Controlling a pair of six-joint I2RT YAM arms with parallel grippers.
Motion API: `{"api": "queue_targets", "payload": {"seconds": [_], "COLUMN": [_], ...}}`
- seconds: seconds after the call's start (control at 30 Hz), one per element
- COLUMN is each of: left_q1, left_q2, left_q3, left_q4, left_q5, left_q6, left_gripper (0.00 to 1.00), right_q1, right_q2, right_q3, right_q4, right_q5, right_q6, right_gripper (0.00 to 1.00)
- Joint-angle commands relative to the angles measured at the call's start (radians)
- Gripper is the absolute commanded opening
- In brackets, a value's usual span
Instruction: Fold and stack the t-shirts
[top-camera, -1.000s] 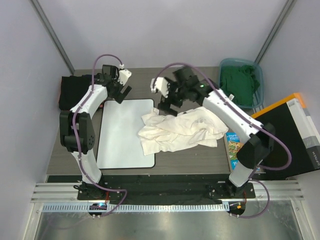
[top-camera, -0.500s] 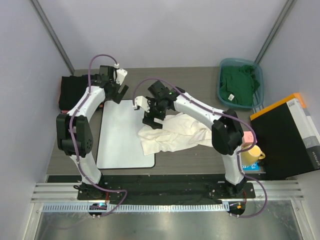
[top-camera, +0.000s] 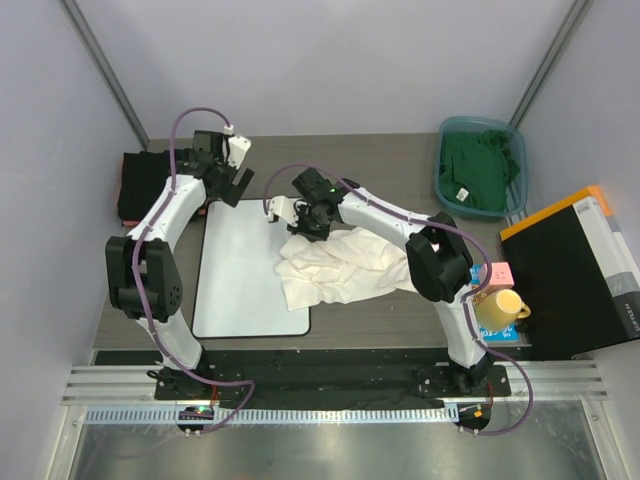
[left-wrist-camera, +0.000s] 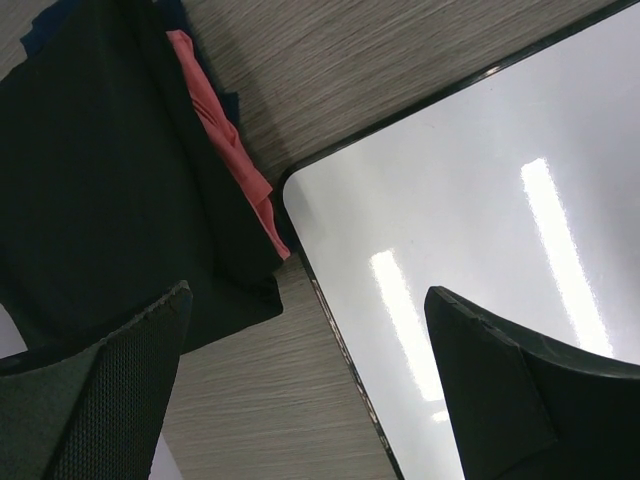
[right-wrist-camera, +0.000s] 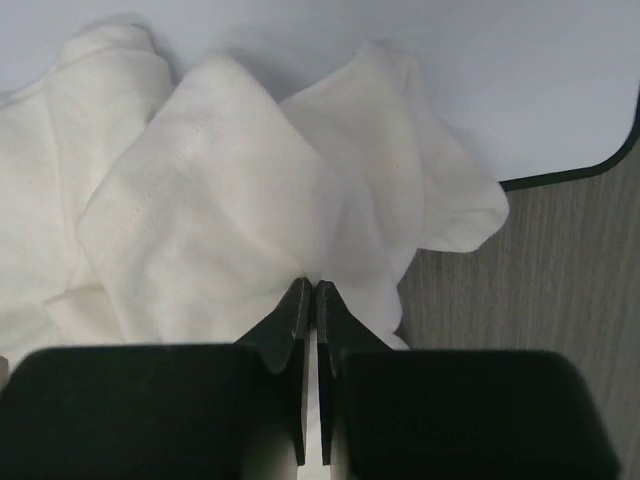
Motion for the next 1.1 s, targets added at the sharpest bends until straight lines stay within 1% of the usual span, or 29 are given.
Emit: {"api": "queue_targets", "payload": {"seconds": [0.0, 0.13, 0.17, 0.2, 0.27, 0.3, 0.33, 0.43, 0.5, 0.53, 0.63, 0.7, 0.73, 0.83, 0.9, 1.07], "left_q1": [0.007, 0.007, 0.006, 0.007, 0.007, 0.007, 0.007, 0.004, -0.002, -0.004, -0.037, -0.06, -0.088, -0.126, -0.14, -0.191], "left_q2": [-0.032, -0.025, -0.026, -0.031, -0.031, -0.028, -0.025, 0.0, 0.018, 0.043, 0.105, 0.141, 0.174, 0.215, 0.245, 0.281], "left_q3": [0.009, 0.007, 0.001, -0.014, -0.025, -0.031, -0.03, -0.007, 0.03, 0.044, 0.111, 0.151, 0.162, 0.178, 0.182, 0.225], "left_q4": [0.003, 0.009, 0.014, 0.019, 0.02, 0.019, 0.011, 0.006, 0.006, 0.006, 0.006, 0.011, 0.032, 0.106, 0.159, 0.169], "left_q5": [0.016, 0.05, 0.096, 0.111, 0.203, 0.275, 0.318, 0.461, 0.53, 0.602, 0.697, 0.702, 0.667, 0.635, 0.639, 0.696], "left_q6": [-0.007, 0.01, 0.029, 0.039, 0.058, 0.073, 0.078, 0.087, 0.089, 0.081, 0.046, 0.036, 0.017, -0.023, -0.066, -0.091], "left_gripper": [0.99, 0.98, 0.98, 0.96, 0.94, 0.94, 0.94, 0.94, 0.95, 0.95, 0.95, 0.95, 0.95, 0.95, 0.94, 0.94], "right_q1": [-0.025, -0.043, -0.045, -0.049, -0.056, -0.062, -0.065, -0.068, -0.066, -0.065, -0.065, -0.065, -0.065, -0.063, -0.063, -0.063], "right_q2": [-0.041, -0.121, -0.148, -0.164, -0.194, -0.226, -0.24, -0.296, -0.317, -0.322, -0.357, -0.381, -0.401, -0.429, -0.446, -0.463], "right_q3": [0.079, 0.135, 0.158, 0.215, 0.285, 0.302, 0.311, 0.343, 0.362, 0.365, 0.345, 0.323, 0.314, 0.288, 0.273, 0.27], "right_q4": [0.017, 0.016, 0.02, 0.031, 0.075, 0.142, 0.186, 0.319, 0.364, 0.378, 0.44, 0.479, 0.49, 0.513, 0.522, 0.54], "right_q5": [0.087, 0.173, 0.211, 0.282, 0.357, 0.387, 0.454, 0.527, 0.55, 0.562, 0.624, 0.644, 0.651, 0.673, 0.688, 0.711], "right_q6": [-0.012, -0.044, -0.061, -0.073, -0.128, -0.154, -0.177, -0.278, -0.314, -0.325, -0.361, -0.381, -0.401, -0.412, -0.421, -0.456], "right_gripper": [0.01, 0.01, 0.01, 0.01, 0.01, 0.01, 0.01, 0.01, 0.01, 0.01, 0.01, 0.01, 0.01, 0.01, 0.01, 0.01]}}
